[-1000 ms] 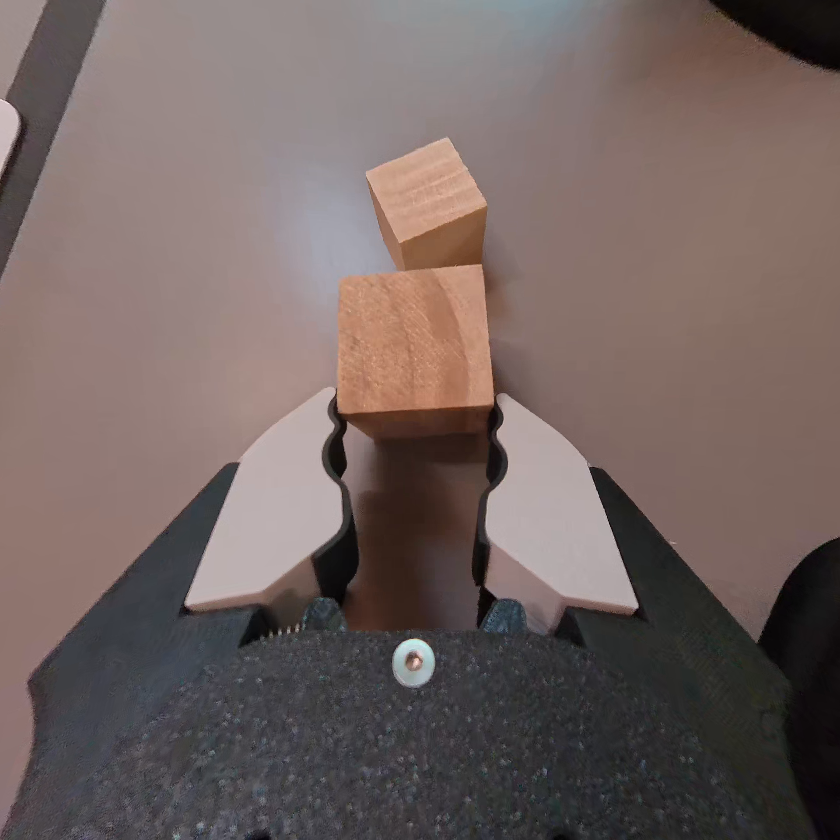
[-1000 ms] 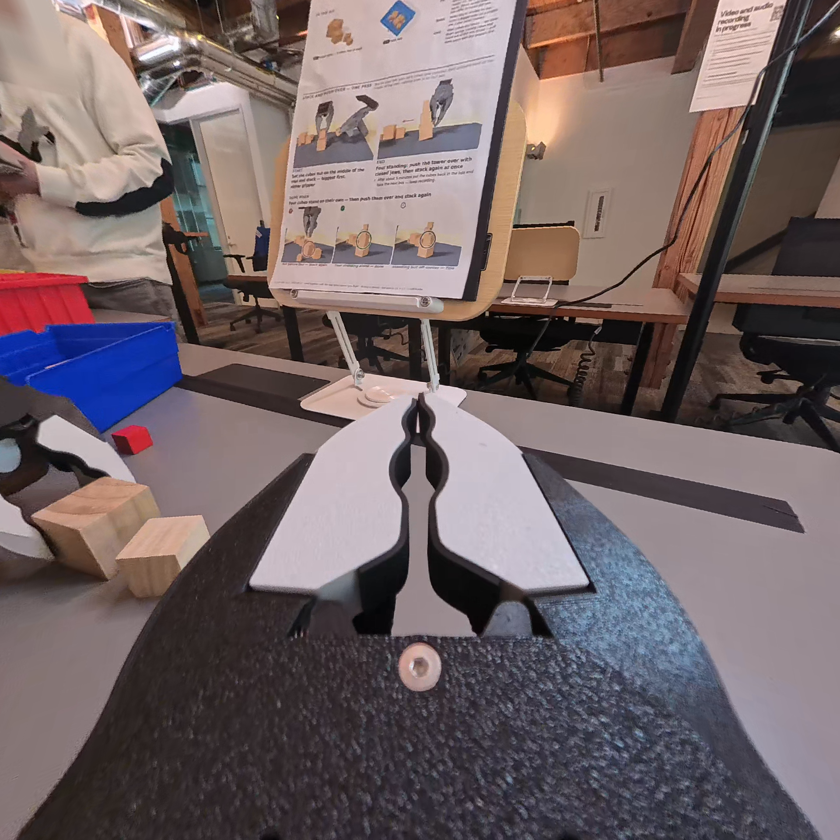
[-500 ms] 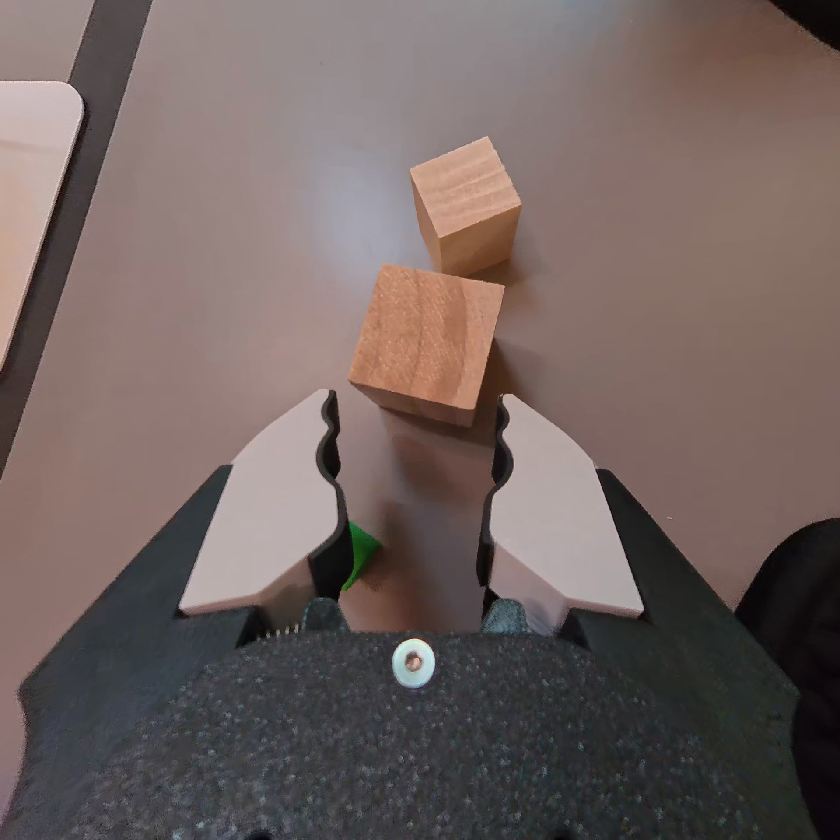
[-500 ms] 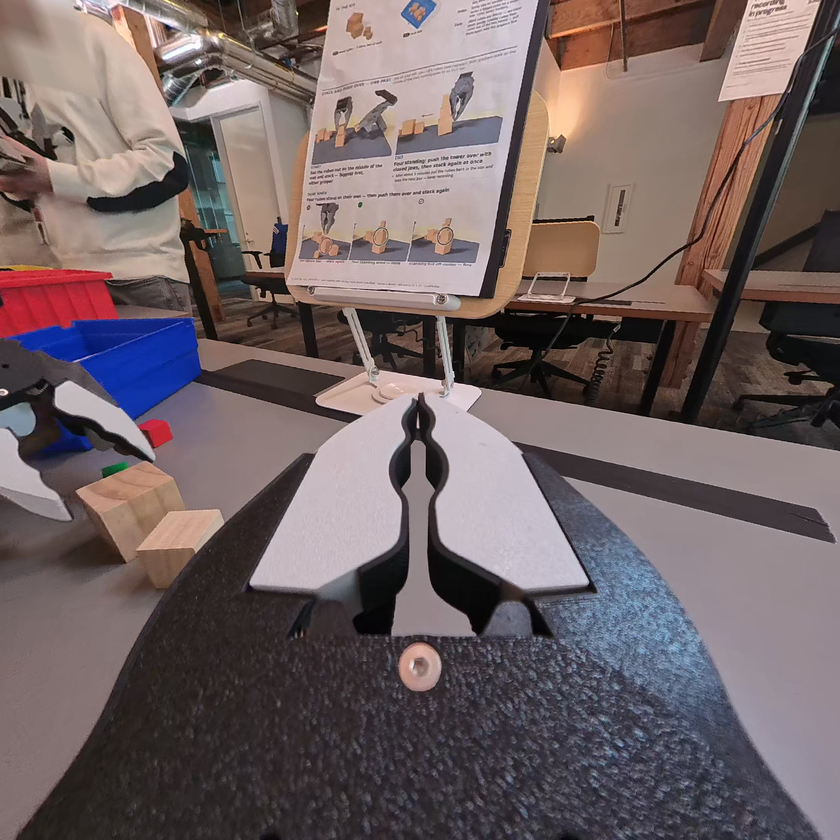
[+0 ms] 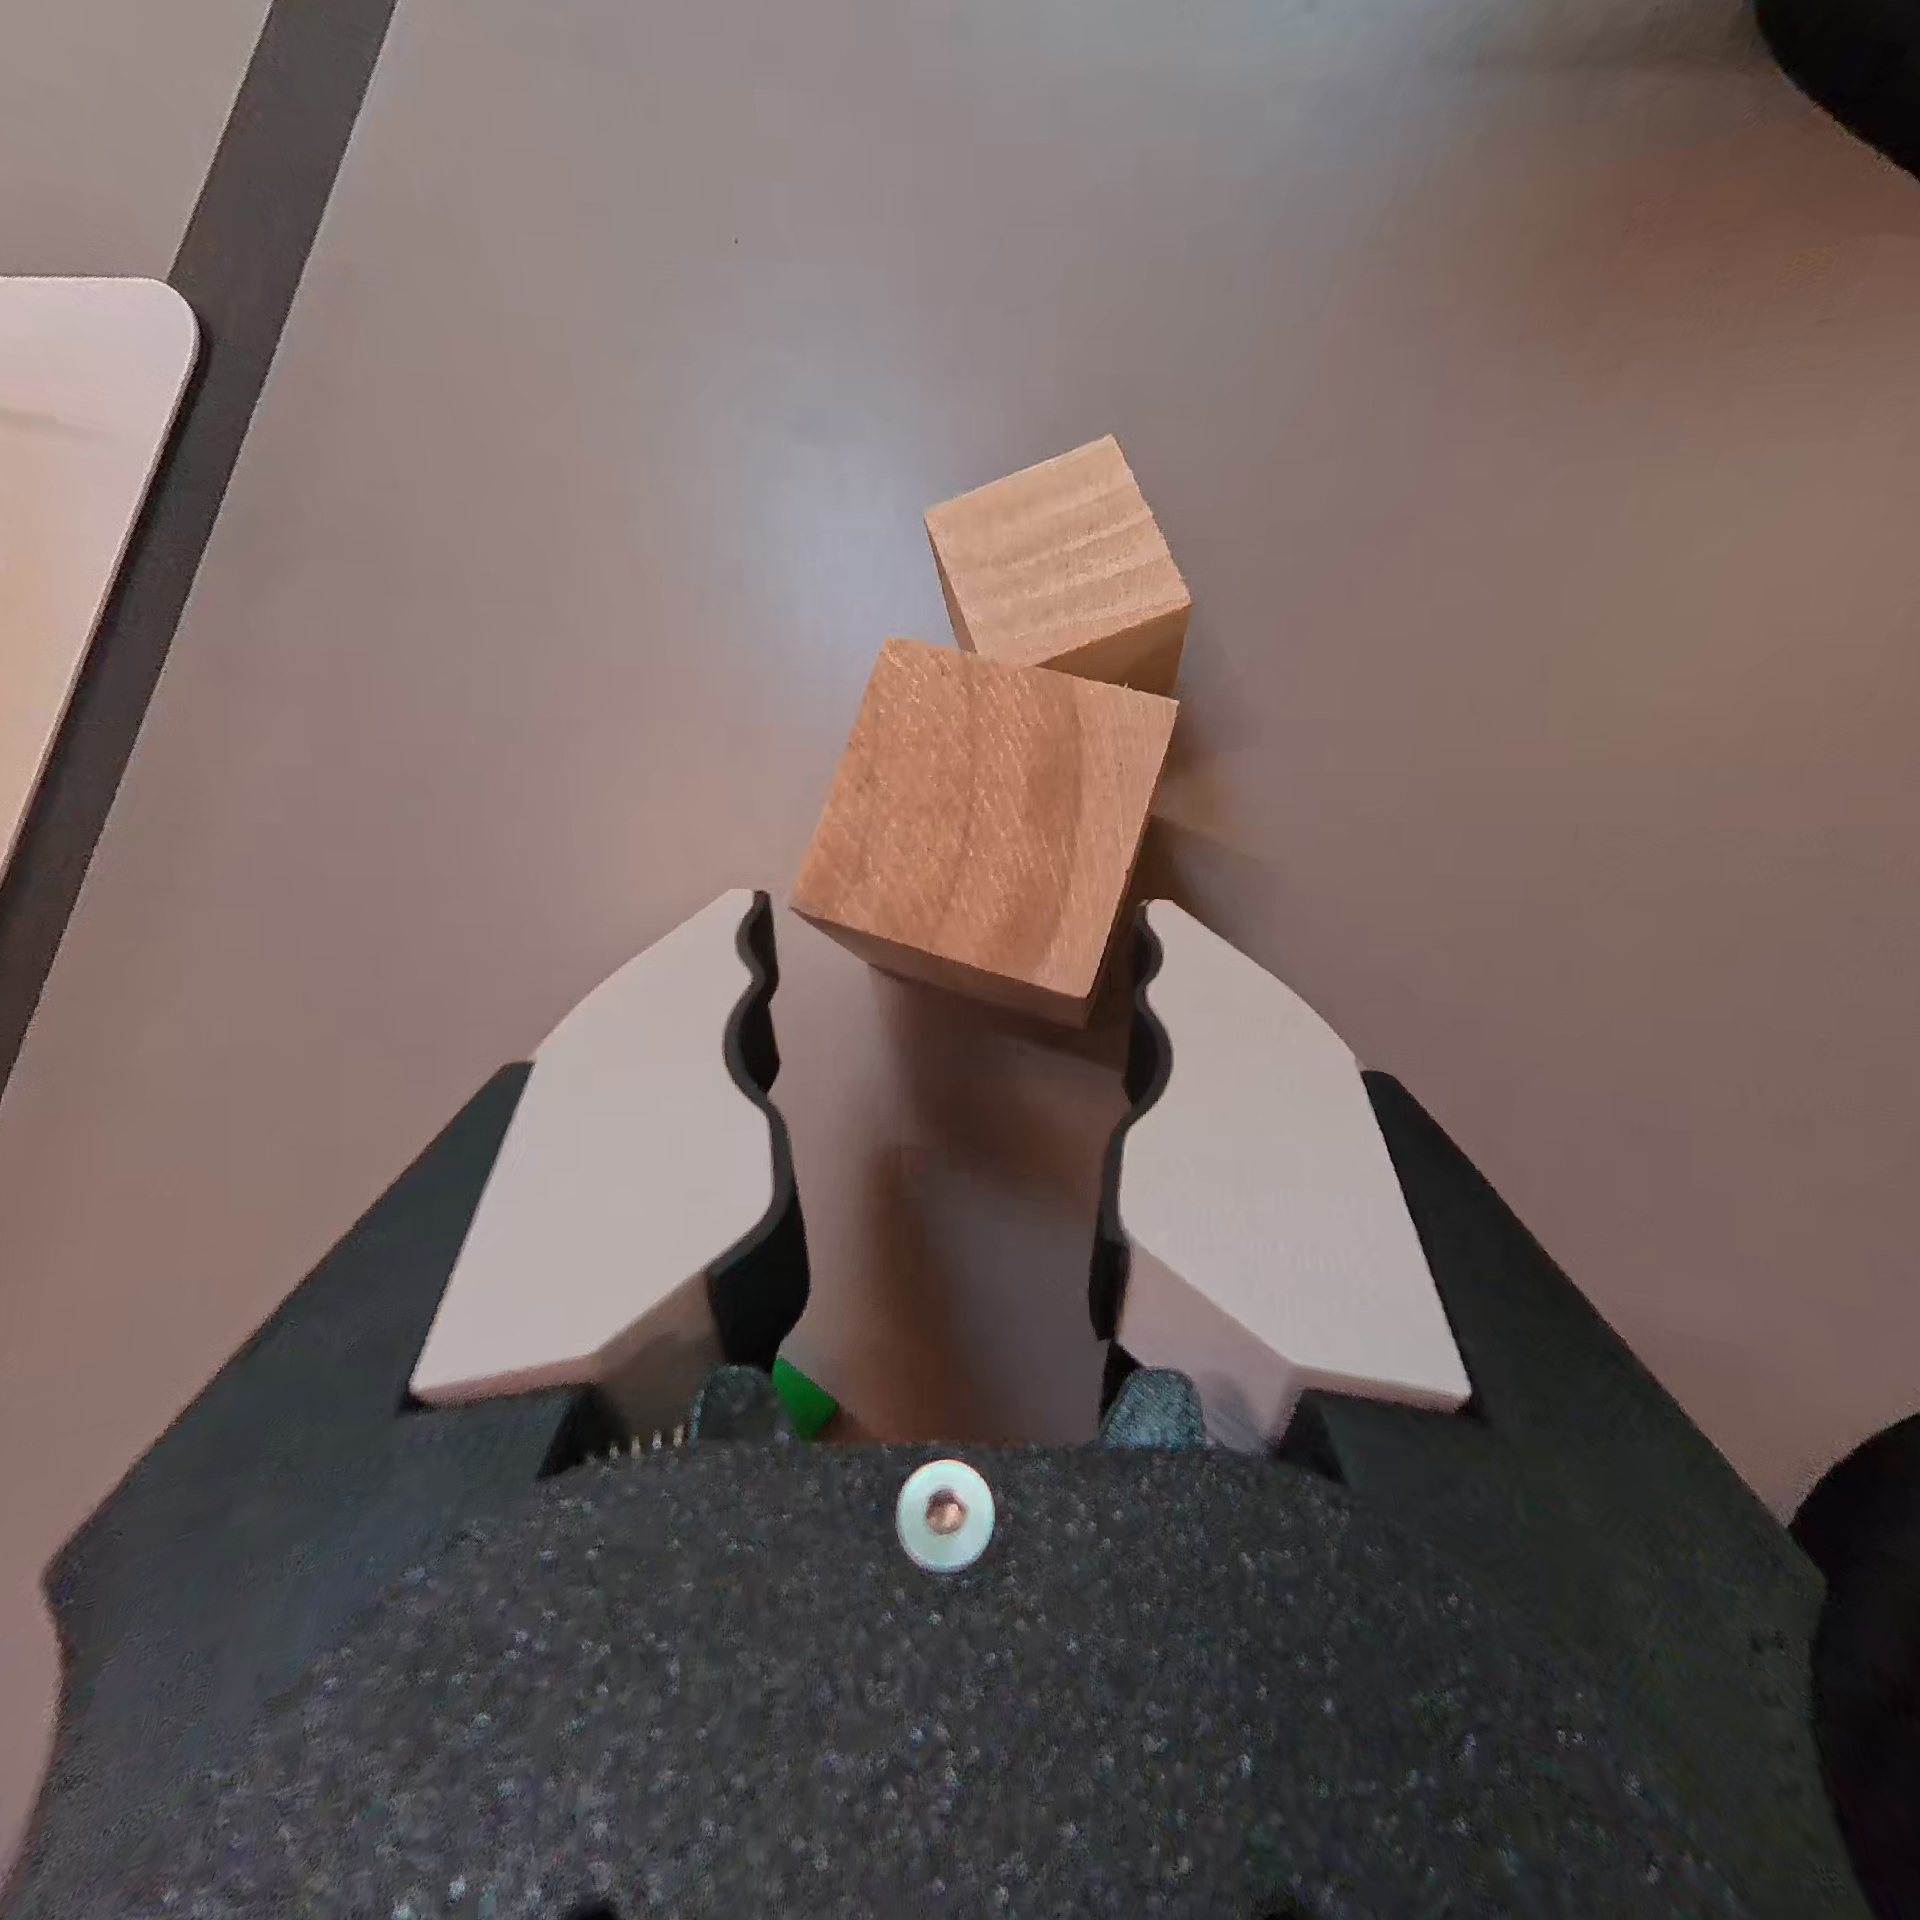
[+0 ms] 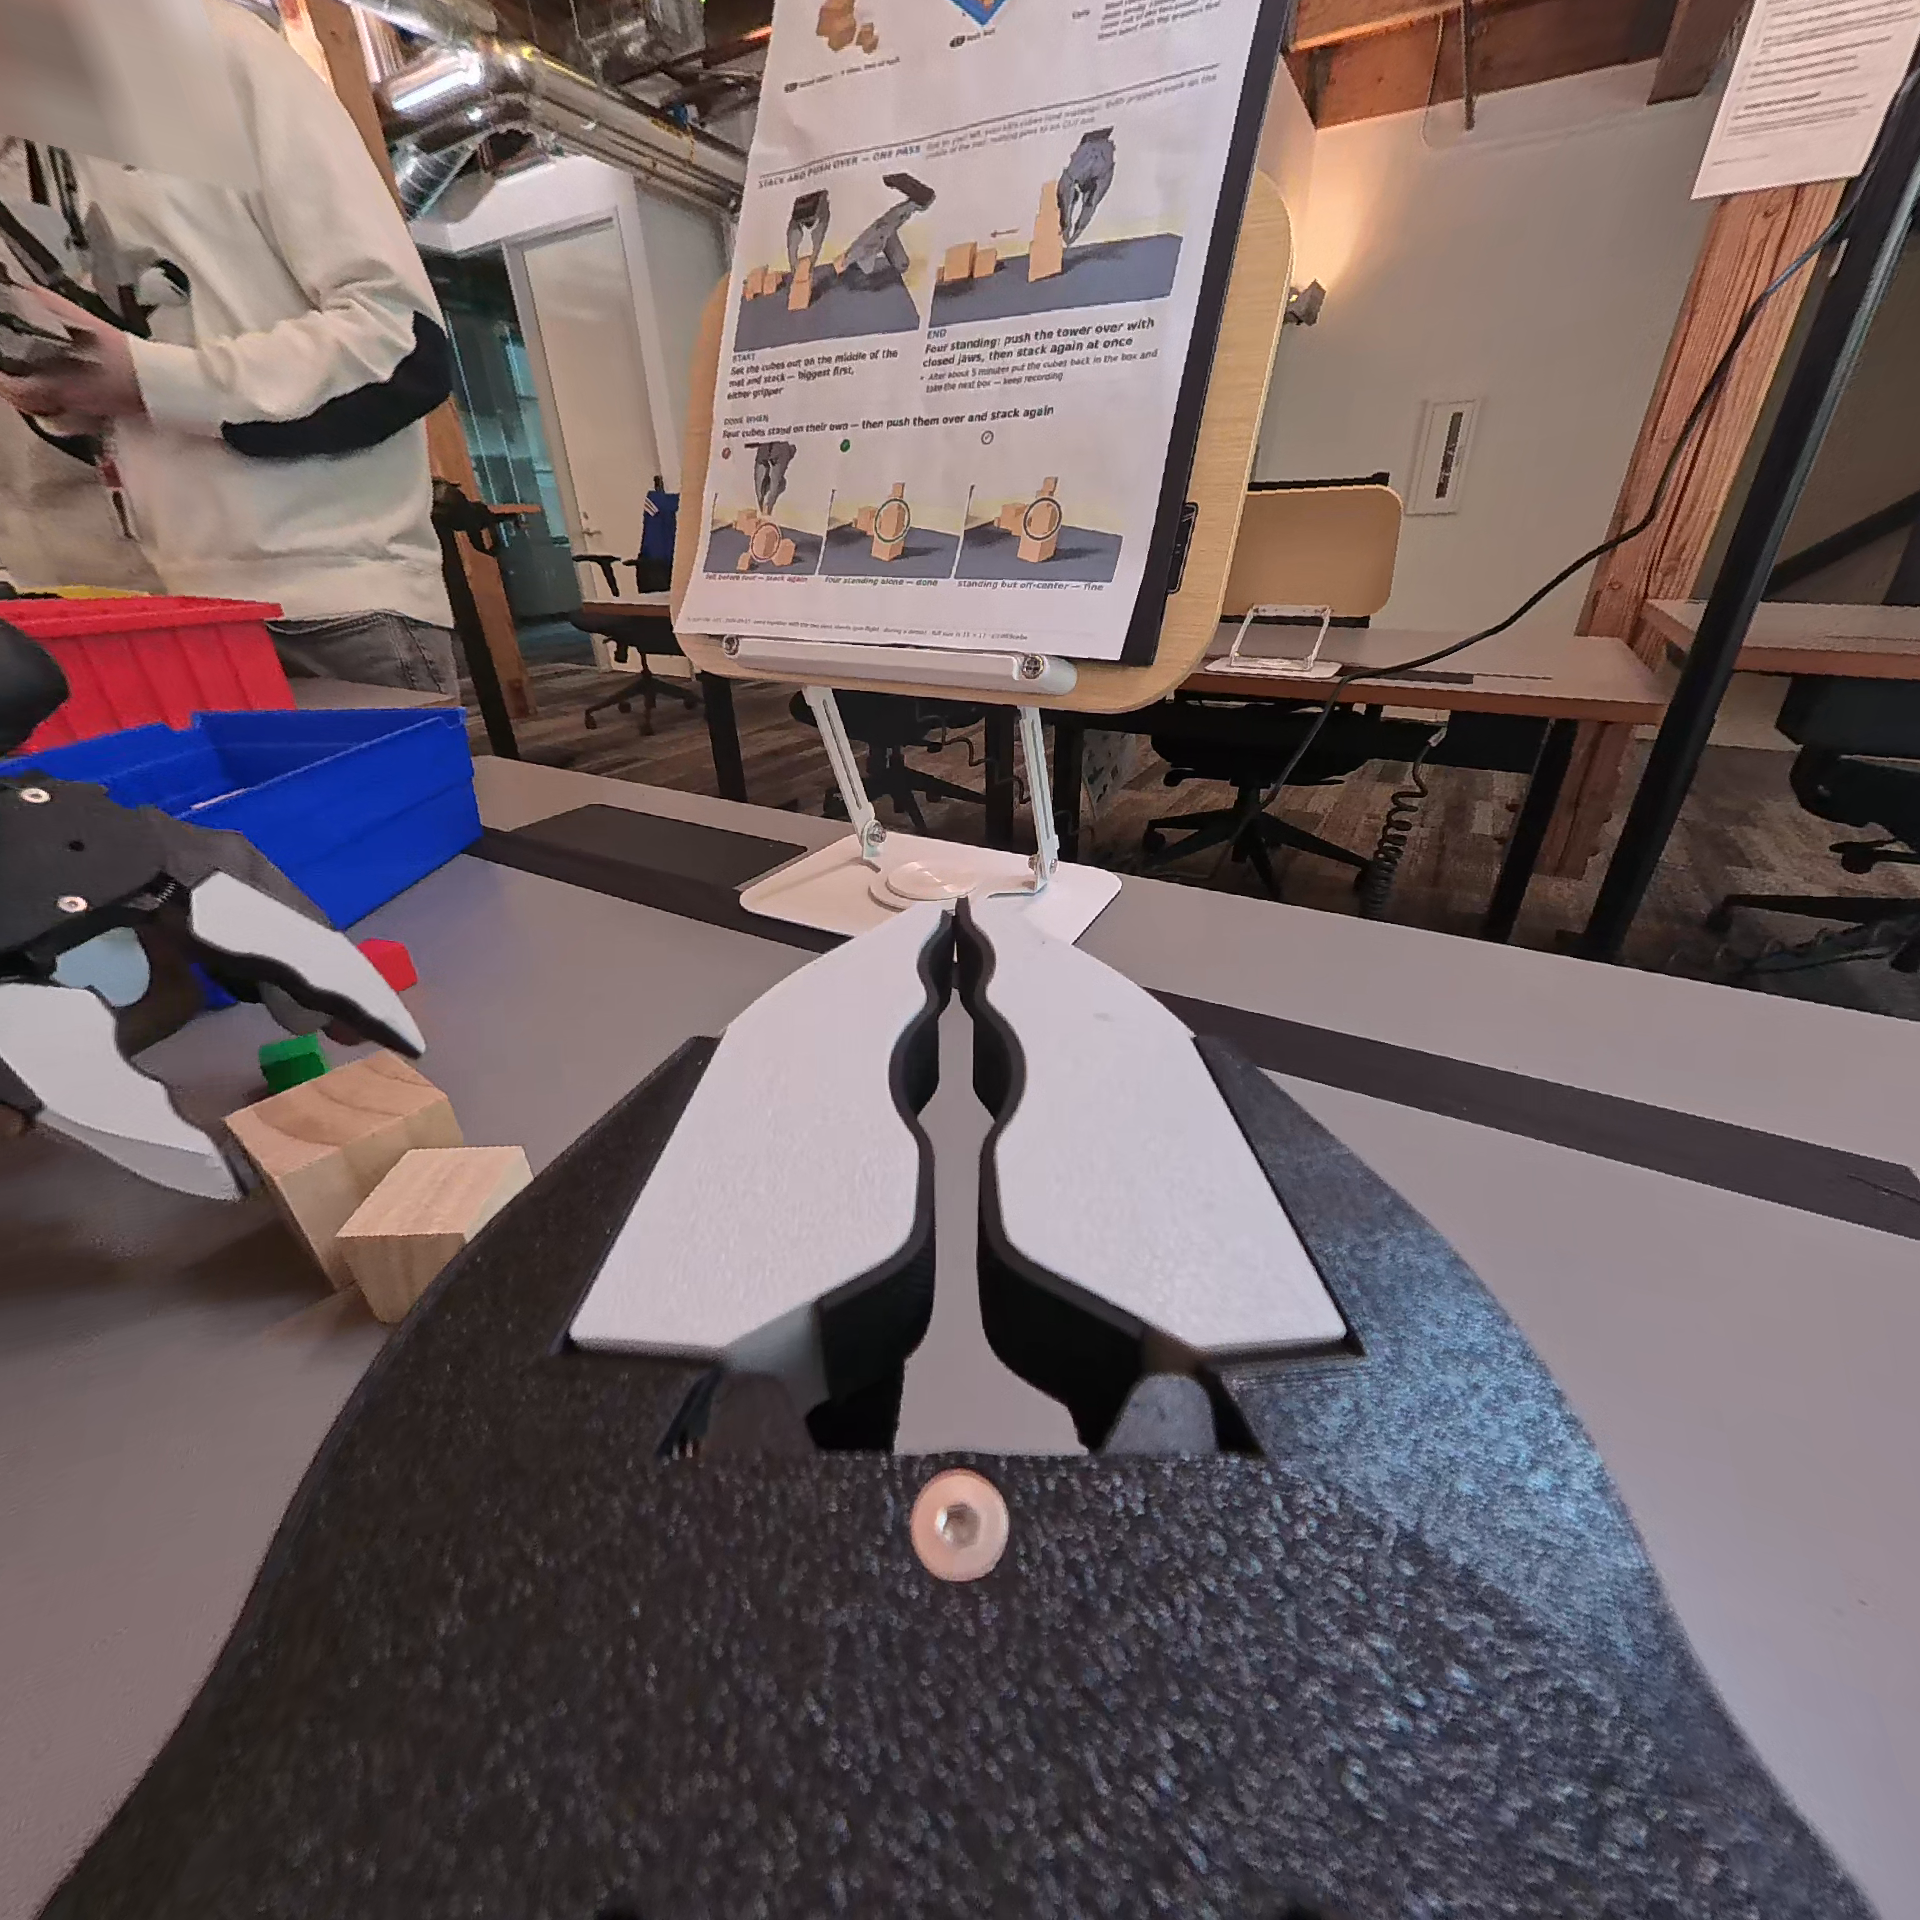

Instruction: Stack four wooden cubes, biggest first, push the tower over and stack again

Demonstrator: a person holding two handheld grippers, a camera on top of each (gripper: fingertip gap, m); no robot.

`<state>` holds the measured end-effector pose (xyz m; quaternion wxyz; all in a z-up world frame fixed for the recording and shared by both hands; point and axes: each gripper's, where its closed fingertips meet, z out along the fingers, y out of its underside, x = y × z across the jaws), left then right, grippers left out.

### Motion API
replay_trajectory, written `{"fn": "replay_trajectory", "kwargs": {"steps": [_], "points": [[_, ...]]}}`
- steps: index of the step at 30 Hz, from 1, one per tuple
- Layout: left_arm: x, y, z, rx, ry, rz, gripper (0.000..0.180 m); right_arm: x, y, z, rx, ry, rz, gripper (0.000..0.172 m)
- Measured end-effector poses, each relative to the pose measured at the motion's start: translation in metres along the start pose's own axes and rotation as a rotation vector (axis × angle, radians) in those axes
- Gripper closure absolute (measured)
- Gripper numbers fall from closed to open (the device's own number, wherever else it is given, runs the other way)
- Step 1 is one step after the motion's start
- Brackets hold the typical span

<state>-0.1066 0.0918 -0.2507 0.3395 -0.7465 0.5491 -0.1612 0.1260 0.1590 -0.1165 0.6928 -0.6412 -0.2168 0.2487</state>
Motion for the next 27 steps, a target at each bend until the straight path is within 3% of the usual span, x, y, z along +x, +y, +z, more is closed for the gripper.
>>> {"fn": "replay_trajectory", "kwargs": {"steps": [4, 9, 13, 18, 23, 27], "points": [[-0.001, -0.014, -0.017, 0.075, -0.001, -0.051, 0.110, 0.001, 0.000, 0.000, 0.003, 0.003, 0.006, 0.171], [-0.011, -0.042, -0.039, 0.135, -0.061, -0.158, 0.122, -0.001, 0.003, 0.002, -0.008, -0.002, 0.005, 0.171], [-0.004, -0.053, -0.027, -0.019, -0.037, -0.284, 0.122, -0.004, 0.003, 0.002, -0.015, -0.012, 0.003, 0.172], [0.016, -0.068, 0.007, -0.218, 0.015, -0.242, 0.114, -0.004, 0.004, 0.003, -0.019, -0.021, 0.011, 0.172], [0.023, -0.051, 0.036, -0.523, 0.036, -0.203, 0.100, -0.006, 0.004, 0.003, -0.028, -0.036, 0.025, 0.172], [0.020, -0.040, 0.049, -0.672, 0.016, -0.192, 0.103, -0.007, 0.003, 0.003, -0.031, -0.048, 0.033, 0.171]]}}
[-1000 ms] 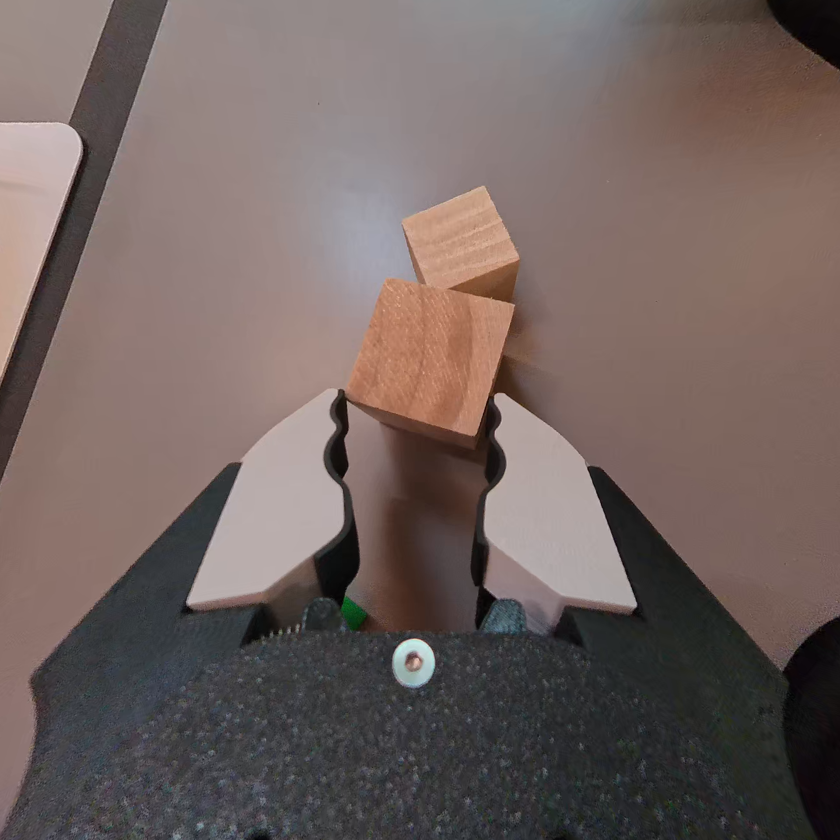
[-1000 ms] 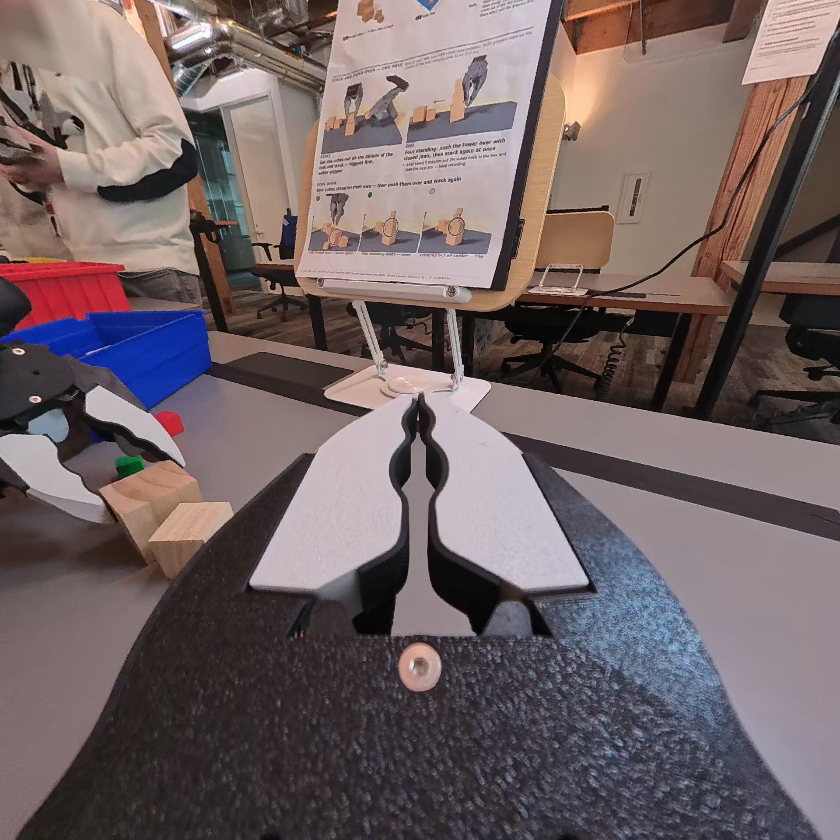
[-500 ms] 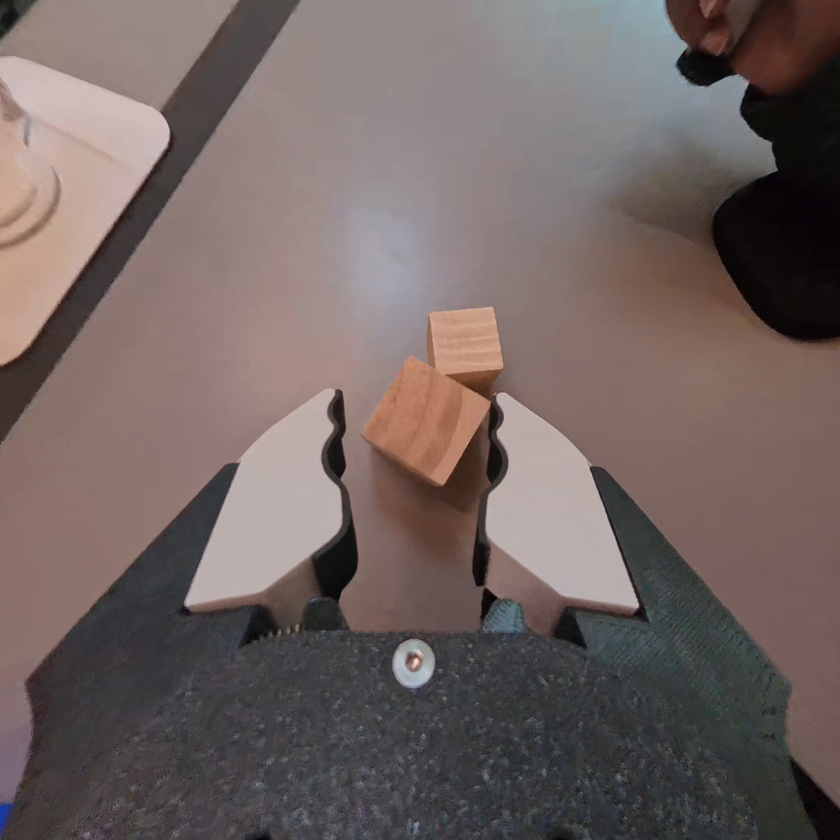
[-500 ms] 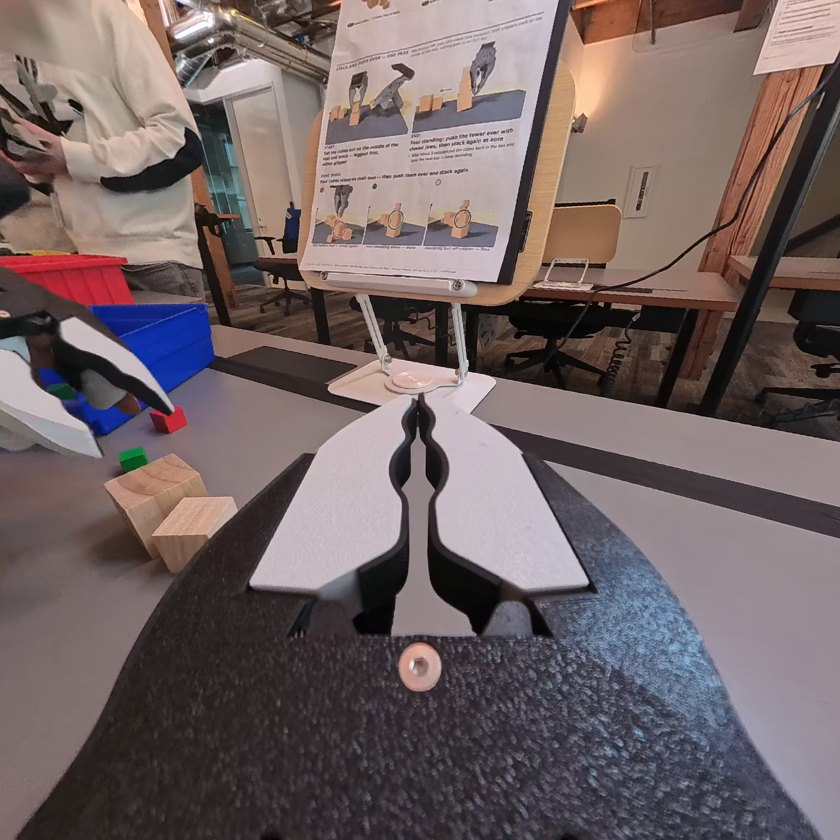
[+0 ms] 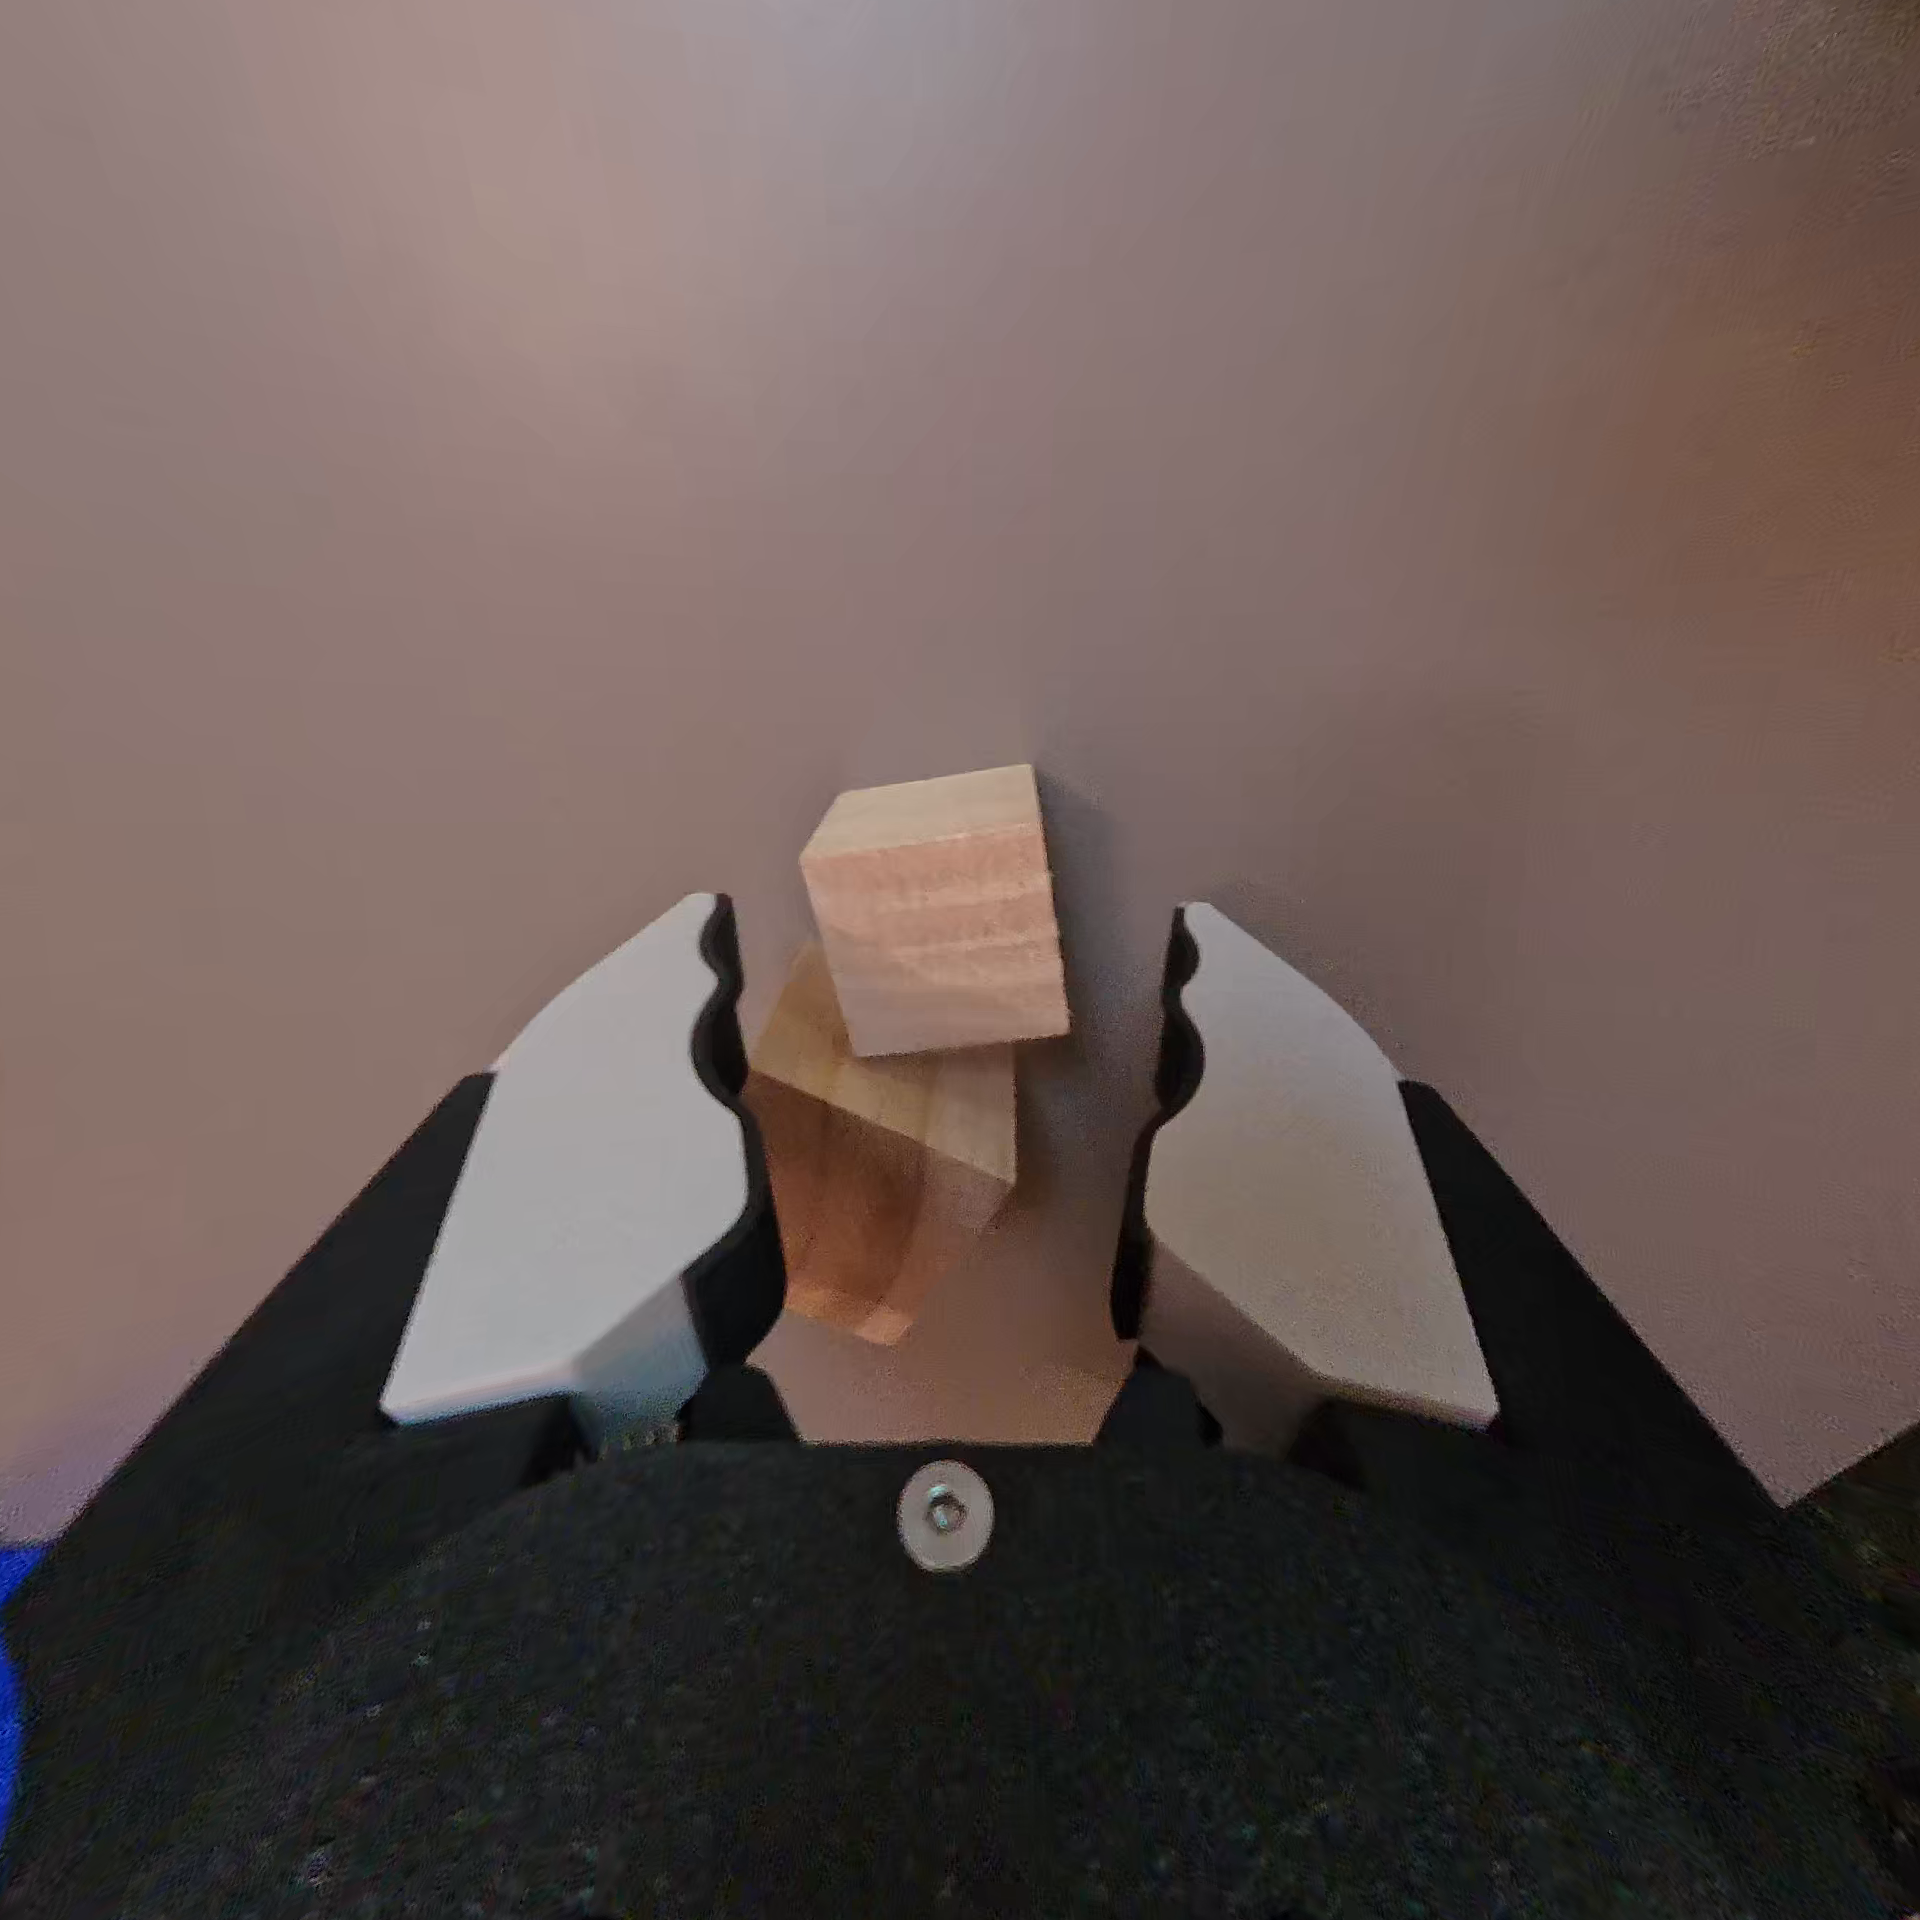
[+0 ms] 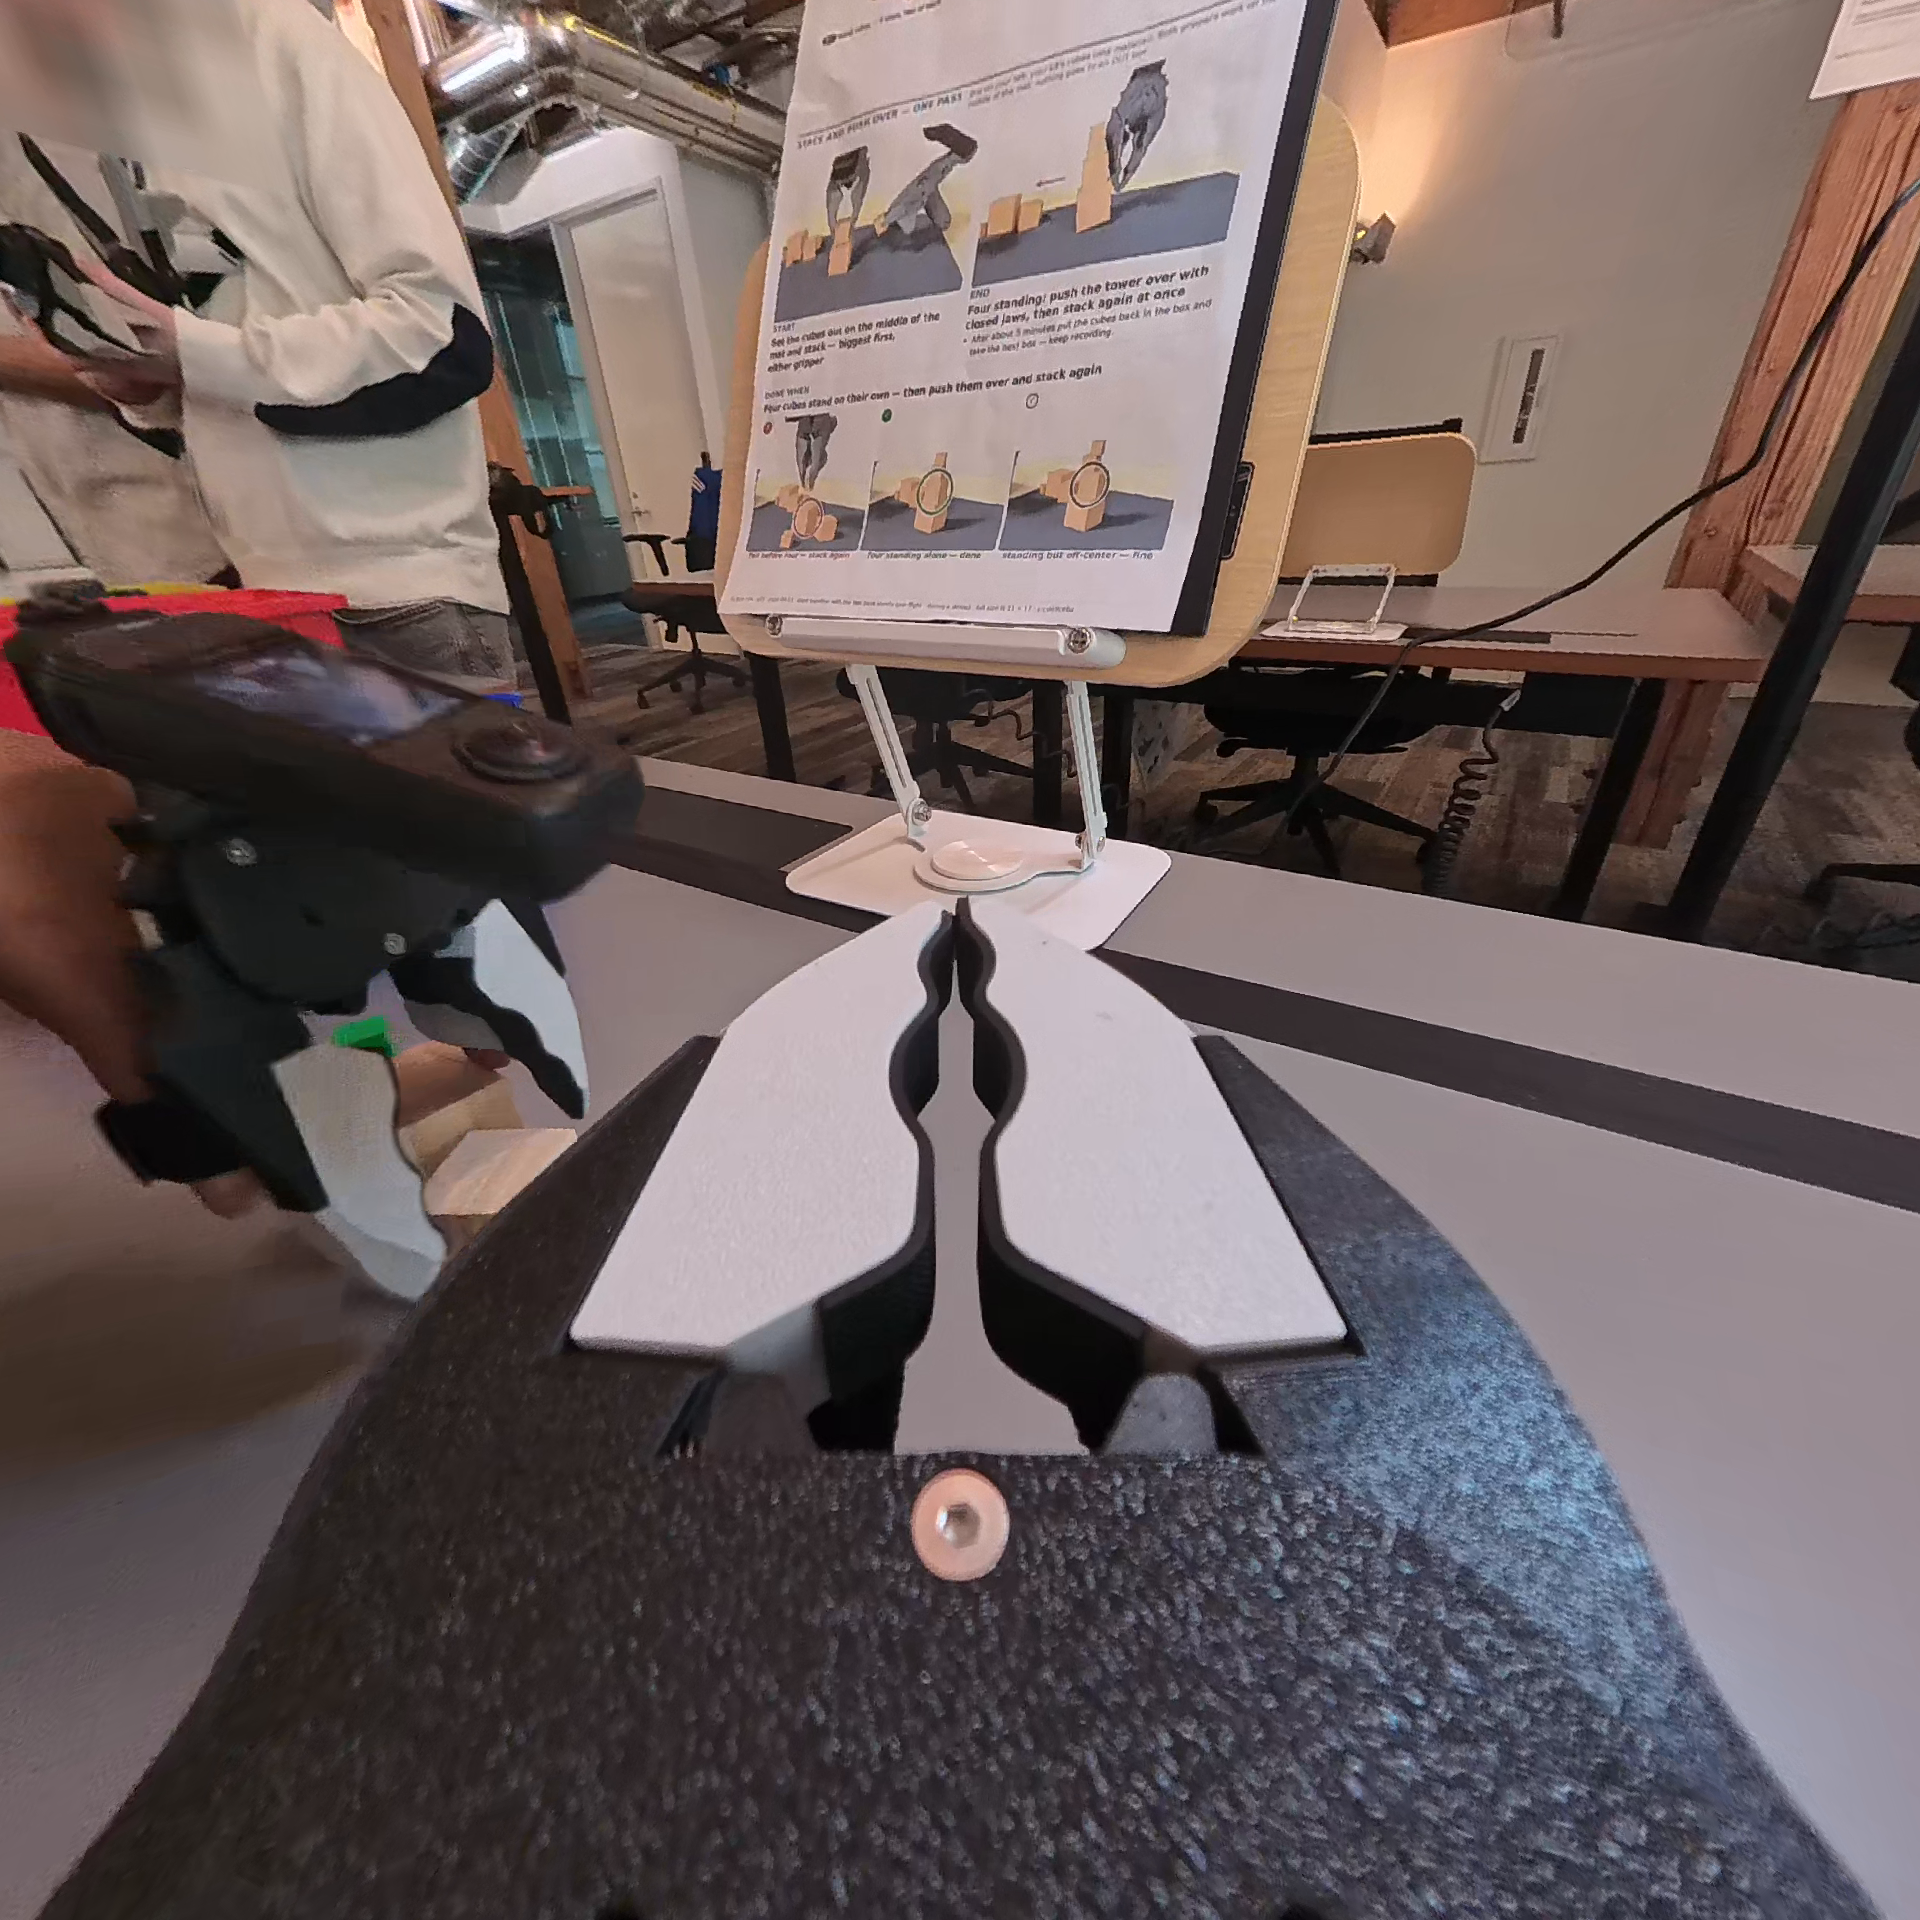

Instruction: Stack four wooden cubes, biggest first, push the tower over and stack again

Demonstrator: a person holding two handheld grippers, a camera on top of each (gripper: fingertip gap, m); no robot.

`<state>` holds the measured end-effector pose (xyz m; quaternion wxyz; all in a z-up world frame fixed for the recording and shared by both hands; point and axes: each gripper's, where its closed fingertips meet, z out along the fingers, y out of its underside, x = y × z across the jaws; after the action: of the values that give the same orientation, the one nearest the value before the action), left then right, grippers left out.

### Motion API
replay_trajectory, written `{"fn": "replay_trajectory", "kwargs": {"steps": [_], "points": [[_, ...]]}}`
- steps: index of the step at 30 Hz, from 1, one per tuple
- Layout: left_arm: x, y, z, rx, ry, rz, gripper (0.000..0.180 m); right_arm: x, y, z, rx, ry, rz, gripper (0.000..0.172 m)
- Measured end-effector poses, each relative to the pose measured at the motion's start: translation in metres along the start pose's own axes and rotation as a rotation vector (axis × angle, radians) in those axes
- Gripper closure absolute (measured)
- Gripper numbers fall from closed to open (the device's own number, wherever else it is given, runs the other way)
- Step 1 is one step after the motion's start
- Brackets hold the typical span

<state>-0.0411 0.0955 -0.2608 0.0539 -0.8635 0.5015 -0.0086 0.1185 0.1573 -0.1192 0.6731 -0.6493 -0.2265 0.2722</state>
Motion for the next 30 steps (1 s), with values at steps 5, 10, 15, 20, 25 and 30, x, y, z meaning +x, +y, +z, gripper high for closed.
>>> {"fn": "replay_trajectory", "kwargs": {"steps": [5, 10, 15, 20, 25, 30], "points": [[-0.010, -0.007, 0.009, -0.033, -0.075, 0.072, 0.132, 0.000, -0.001, 0.000, -0.002, -0.010, 0.017, 0.171], [-0.014, -0.017, -0.003, 0.018, -0.100, 0.178, 0.133, 0.000, -0.001, -0.001, -0.004, -0.012, 0.022, 0.171], [-0.011, -0.020, -0.066, 0.151, -0.093, 0.383, 0.132, -0.001, 0.000, 0.000, -0.006, -0.018, 0.032, 0.171], [-0.006, 0.018, -0.082, 0.061, -0.029, 0.582, 0.132, -0.005, 0.002, 0.002, -0.019, -0.027, 0.022, 0.171], [-0.013, 0.039, -0.060, 0.029, -0.007, 0.575, 0.132, -0.006, 0.004, 0.002, -0.025, -0.031, 0.022, 0.171], [-0.019, 0.041, -0.050, 0.044, -0.014, 0.585, 0.132, -0.007, 0.006, 0.003, -0.035, -0.036, 0.016, 0.171]]}}
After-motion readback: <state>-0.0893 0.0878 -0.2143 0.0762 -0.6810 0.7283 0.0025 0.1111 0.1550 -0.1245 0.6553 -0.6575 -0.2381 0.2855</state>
